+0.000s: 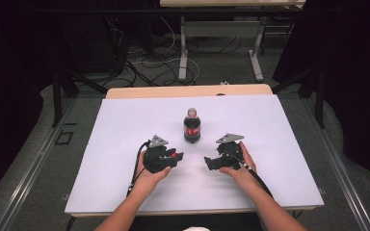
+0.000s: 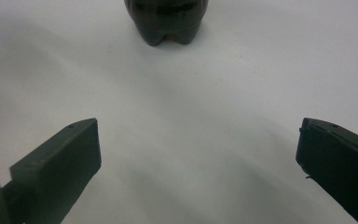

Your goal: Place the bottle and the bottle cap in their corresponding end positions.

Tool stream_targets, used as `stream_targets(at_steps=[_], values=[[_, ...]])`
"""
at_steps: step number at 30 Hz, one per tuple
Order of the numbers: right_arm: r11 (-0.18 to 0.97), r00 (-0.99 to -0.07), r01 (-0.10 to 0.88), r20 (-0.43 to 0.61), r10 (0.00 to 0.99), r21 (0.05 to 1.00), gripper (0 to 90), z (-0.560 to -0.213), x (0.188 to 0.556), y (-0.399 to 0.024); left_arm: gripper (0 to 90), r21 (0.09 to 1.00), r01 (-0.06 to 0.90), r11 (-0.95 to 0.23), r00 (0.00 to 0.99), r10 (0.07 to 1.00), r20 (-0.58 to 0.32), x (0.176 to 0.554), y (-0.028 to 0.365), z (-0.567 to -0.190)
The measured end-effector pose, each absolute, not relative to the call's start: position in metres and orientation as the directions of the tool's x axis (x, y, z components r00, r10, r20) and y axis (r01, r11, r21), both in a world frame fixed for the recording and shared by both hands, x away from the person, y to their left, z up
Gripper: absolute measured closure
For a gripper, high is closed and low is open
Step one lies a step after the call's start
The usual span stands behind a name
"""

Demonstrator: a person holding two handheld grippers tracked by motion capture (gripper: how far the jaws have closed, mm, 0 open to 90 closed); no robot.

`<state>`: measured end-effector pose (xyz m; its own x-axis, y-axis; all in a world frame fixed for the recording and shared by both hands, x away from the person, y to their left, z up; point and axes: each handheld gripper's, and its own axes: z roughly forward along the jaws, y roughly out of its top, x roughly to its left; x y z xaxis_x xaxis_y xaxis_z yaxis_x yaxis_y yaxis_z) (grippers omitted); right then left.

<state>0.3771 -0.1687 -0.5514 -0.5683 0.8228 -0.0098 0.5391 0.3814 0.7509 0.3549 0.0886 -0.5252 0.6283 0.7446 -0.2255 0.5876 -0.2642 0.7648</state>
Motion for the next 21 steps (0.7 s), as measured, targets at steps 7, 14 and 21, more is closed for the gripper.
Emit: stream_targets(at_steps=[7, 14, 21], values=[[0.367, -0.564, 0.540, 0.002, 0.826, 0.758, 0.0, -0.548, 0.369, -0.180, 61.4, 0.751, 0.590, -0.295, 0.648, 0.728, -0.223, 0.356, 0.064, -0.540], [0.345, -0.557, 0.544, 0.021, 0.830, 0.765, 0.0, -0.548, 0.366, -0.188, 61.4, 0.763, 0.551, -0.337, 0.689, 0.700, -0.188, 0.350, 0.047, -0.551], [0.322, -0.546, 0.545, 0.036, 0.837, 0.774, 0.0, -0.547, 0.365, -0.192, 61.3, 0.754, 0.545, -0.366, 0.704, 0.688, -0.175, 0.350, 0.036, -0.561]])
